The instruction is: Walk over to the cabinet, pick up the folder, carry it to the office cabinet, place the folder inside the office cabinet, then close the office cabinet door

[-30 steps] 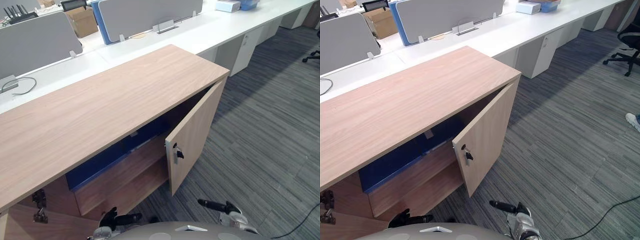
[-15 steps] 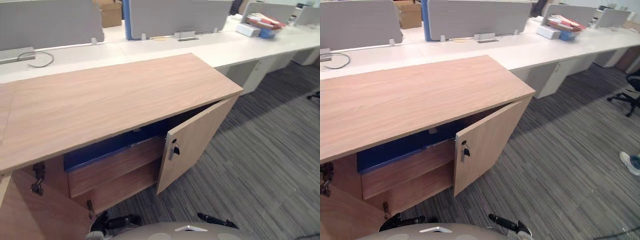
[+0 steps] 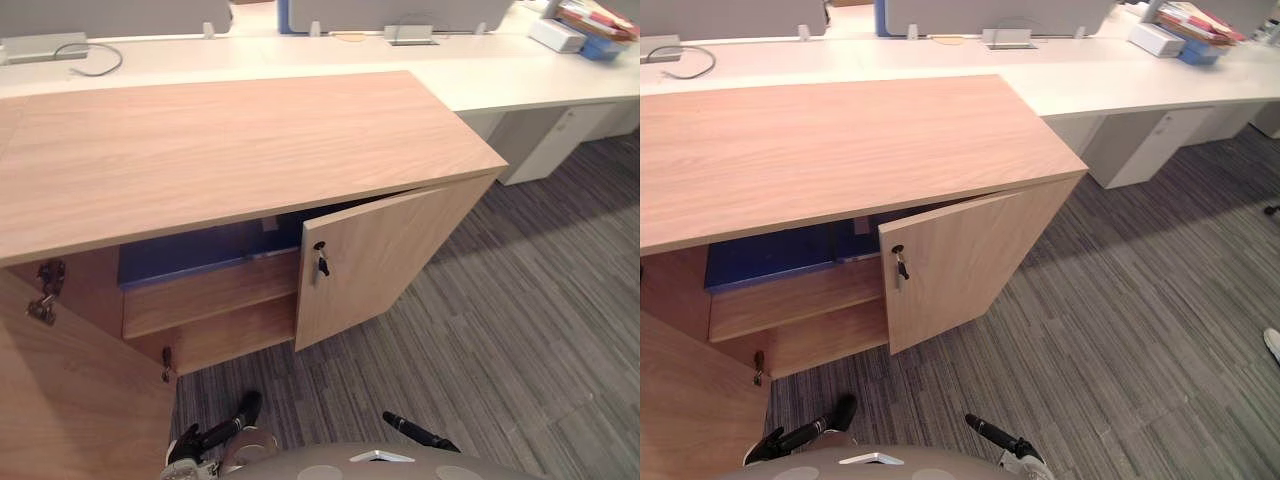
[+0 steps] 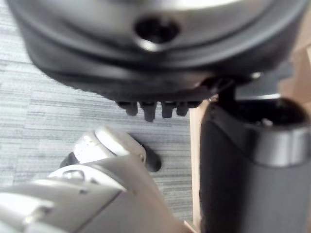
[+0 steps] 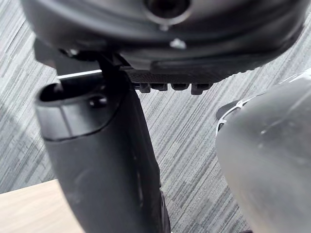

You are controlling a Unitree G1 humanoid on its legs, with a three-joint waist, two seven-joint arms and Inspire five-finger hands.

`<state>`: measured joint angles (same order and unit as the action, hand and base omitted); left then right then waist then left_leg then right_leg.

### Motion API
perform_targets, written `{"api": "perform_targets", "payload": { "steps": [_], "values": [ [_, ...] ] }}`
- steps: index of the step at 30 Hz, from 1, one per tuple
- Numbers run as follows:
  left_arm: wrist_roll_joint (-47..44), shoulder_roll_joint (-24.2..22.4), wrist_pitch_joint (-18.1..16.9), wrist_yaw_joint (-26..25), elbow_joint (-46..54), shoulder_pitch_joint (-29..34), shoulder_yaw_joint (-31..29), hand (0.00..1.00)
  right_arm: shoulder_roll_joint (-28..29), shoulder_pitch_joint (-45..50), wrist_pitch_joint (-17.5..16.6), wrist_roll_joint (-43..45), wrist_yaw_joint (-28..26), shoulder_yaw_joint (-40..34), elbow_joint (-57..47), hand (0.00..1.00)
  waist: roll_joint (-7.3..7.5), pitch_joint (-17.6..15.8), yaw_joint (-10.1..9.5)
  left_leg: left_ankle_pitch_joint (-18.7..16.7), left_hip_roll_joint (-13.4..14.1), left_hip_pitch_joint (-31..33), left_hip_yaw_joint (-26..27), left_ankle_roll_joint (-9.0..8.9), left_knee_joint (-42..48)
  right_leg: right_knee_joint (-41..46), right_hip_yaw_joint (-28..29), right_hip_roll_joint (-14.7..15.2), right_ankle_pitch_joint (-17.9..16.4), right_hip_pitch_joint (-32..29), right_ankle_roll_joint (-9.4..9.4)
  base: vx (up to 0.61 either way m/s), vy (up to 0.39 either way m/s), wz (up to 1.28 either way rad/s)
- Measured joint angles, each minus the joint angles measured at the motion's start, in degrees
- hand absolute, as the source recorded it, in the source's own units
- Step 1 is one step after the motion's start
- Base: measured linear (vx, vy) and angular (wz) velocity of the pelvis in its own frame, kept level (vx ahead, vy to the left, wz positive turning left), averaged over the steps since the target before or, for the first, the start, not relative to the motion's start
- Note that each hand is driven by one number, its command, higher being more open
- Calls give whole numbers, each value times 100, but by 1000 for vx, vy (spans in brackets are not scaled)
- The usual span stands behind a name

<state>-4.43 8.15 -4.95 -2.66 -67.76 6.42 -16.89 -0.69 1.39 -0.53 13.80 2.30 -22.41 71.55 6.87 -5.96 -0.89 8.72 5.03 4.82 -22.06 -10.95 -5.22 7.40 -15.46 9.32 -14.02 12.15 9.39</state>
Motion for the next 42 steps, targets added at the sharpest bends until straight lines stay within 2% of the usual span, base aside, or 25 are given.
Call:
{"api": "perform_targets", "payload": {
  "steps": [5,7,9,10,11,12,13,15,16,17,19,20,21,22,23,24,25,26,27,29,30,32,35,41,42],
  "values": [
    [3,-25,-15,-57,103,7,14,100,9,3,-84,-12,-22,-12,23,100,-82,-66,-33,107,0,192,-429,-53,-1,-62,-382,-163,23,89,-94,-20,-59,47],
    [-12,-46,-15,-74,185,11,13,100,4,18,-114,-111,-19,-88,16,100,-117,-94,-36,117,1,372,-619,56,-2,-60,-661,-262,2,101,-172,-83,-48,74],
    [-50,-23,-13,-87,301,8,8,100,21,81,-119,-224,11,-193,5,100,-77,-111,-10,-24,-3,693,9,664,2,-78,-1168,-257,-3,137,-216,-80,-3,125],
    [-53,-1,-23,-94,376,-28,-24,100,51,139,-113,-225,50,-262,40,100,147,-166,-1,-211,-83,957,794,940,284,-140,-1535,-89,27,193,-282,-35,48,139],
    [-68,16,-37,-119,390,-55,-95,100,50,184,-113,-227,60,-304,76,100,106,-209,-11,-293,-93,1186,1332,1073,743,-103,-1703,-20,29,210,-279,16,89,135],
    [-218,-121,-50,-188,469,-55,-262,100,-27,150,-112,-226,83,-368,71,100,-82,-349,-73,-435,-11,1517,2437,1465,1826,116,-1802,-20,17,238,-298,43,98,101],
    [-224,-263,-58,-232,571,8,-278,100,-152,122,-102,-218,82,-406,70,100,-284,-481,-92,-359,86,1532,2753,1642,2001,285,-1769,-48,17,320,-313,46,108,116],
    [-183,-355,-110,-258,710,11,-199,100,-246,151,-103,-355,92,-393,41,100,-536,-550,23,-449,97,1534,3019,1607,1837,176,-1400,-192,-161,308,-697,-12,117,130],
    [-175,-260,-134,-300,723,-27,-217,100,-134,163,-121,-468,98,-269,-39,100,-253,-512,65,-798,54,1718,3663,1580,2226,-471,-1118,-221,-116,302,-718,-71,83,129],
    [-195,-240,-121,-292,684,1,-249,100,-161,92,-148,-571,93,-227,-121,100,-355,-520,12,-1127,390,1991,3964,1561,3845,-242,-1370,-108,-83,276,-376,-48,54,87],
    [-183,-306,-119,-315,621,101,-204,100,-261,154,-131,-623,111,-216,-224,100,-608,-395,-42,-2153,716,1839,4375,1359,4711,-85,-1584,-130,-114,322,-317,117,147,57],
    [-167,-359,-108,-316,569,70,-160,100,-312,115,-138,-633,112,-200,-320,100,-777,-335,1,-2298,692,1845,4561,1481,4603,81,-1745,-176,-153,303,-257,220,229,110],
    [-69,-305,-105,-309,567,18,3,100,-303,27,-113,-655,127,-208,-304,100,-729,-325,49,-2234,371,1740,4510,1597,4104,344,-1970,-28,-161,178,-329,170,185,108],
    [31,-294,-103,-303,563,-9,111,100,-284,-33,-110,-658,122,-207,-295,100,-729,-327,50,-2086,234,1699,4444,1650,3808,372,-1947,-48,-246,65,-429,62,143,110],
    [91,-308,-72,-293,498,-89,293,100,-208,-122,-122,-660,122,-184,-290,100,-718,-339,17,-1637,-81,1460,4324,1635,3014,35,-2010,-215,-287,-114,-539,-53,77,95],
    [111,-299,52,-254,372,-166,314,100,-123,-170,-136,-660,106,-181,-312,100,-681,-331,39,-1214,-421,1078,4225,1516,2176,-413,-2172,-296,-149,-229,-653,-83,49,91],
    [115,-300,86,-232,335,-165,309,100,-93,-175,-140,-659,93,-176,-331,100,-678,-335,66,-1194,-509,933,4279,1491,1981,-434,-2177,-287,207,-282,-790,-98,28,88],
    [164,-347,148,-230,281,-136,309,100,-133,-178,-114,-639,55,-223,-382,100,-773,-322,104,-1226,-578,793,4277,1660,1842,-207,-2268,-201,339,-190,-602,-83,37,37],
    [218,-398,150,-204,289,-74,338,100,-161,-223,-110,-658,59,-220,-435,100,-859,-288,56,-905,-749,443,4276,1623,1136,-27,-2385,-97,384,-252,-673,-96,58,24],
    [263,-407,149,-205,282,-8,573,100,-167,-213,-158,-658,58,-224,-522,100,-925,-246,173,-596,-968,24,4304,1623,25,175,-2538,3,418,-347,-722,-90,95,26],
    [290,-380,141,-176,263,-28,758,100,-197,-202,-111,-650,67,-375,-541,100,-1025,-264,296,-556,-979,57,4301,1614,-24,570,-2736,133,393,-471,-767,-68,85,54],
    [280,-381,132,-176,272,-25,774,100,-209,-154,-105,-610,100,-462,-514,100,-1026,-264,272,-468,-980,15,4256,1613,-24,836,-2790,216,350,-502,-830,-1,39,33],
    [253,-274,129,-140,312,-11,754,100,-158,-79,-103,-427,90,-512,-511,100,-868,-290,264,-464,-1084,-128,4058,1621,-24,1170,-2814,383,250,-469,-921,52,17,29],
    [222,-276,137,-81,300,46,630,100,-137,-45,-101,-428,98,-508,-497,100,-816,-257,242,-508,-1273,-166,3982,1677,-21,1161,-2804,544,176,-407,-795,40,-8,9],
    [220,-274,137,-80,296,64,636,100,-141,-14,-101,-422,86,-503,-501,100,-825,-255,239,-497,-1281,-174,3954,1671,-17,1221,-2514,525,174,-462,-782,-2,-16,4]
  ]
}}
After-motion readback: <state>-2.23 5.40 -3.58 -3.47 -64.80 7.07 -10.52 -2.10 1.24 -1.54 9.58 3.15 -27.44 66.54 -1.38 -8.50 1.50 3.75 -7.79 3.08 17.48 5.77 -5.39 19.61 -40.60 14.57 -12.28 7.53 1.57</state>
